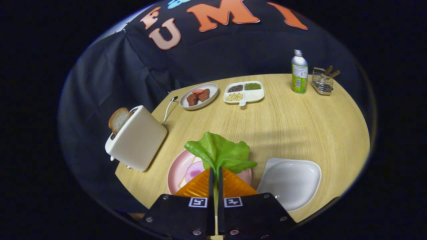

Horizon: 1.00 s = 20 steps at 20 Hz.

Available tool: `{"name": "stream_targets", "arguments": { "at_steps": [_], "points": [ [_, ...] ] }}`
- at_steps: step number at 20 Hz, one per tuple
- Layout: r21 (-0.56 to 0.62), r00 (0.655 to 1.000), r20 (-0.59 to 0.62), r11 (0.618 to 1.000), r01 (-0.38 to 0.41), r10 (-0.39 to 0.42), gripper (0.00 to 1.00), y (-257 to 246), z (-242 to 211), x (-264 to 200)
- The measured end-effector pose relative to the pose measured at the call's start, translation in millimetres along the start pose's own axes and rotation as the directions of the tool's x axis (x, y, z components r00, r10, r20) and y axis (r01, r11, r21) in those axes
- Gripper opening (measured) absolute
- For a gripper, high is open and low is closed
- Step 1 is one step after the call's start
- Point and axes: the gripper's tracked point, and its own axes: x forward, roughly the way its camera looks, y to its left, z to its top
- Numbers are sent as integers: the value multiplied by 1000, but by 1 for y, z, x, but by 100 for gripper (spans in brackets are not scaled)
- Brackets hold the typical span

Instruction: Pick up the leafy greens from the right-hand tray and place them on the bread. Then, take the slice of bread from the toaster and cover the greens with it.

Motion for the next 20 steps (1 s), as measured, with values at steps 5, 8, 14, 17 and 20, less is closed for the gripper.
{"name": "stream_targets", "arguments": {
  "at_steps": [5, 8, 14, 17, 20],
  "points": [
    [-30, 1000, -19, 999, -24, 23, 4, 17, -2, 15],
    [-39, 998, -57, 999, -19, 17, 4, 19, -12, 25],
    [-33, 994, -102, 999, -43, 40, 4, 28, -23, 40],
    [-40, 992, -117, 998, -42, 37, 4, 29, -27, 47],
    [-9, 989, -140, 999, -51, 50, 8, 30, -31, 51]
  ]
}}
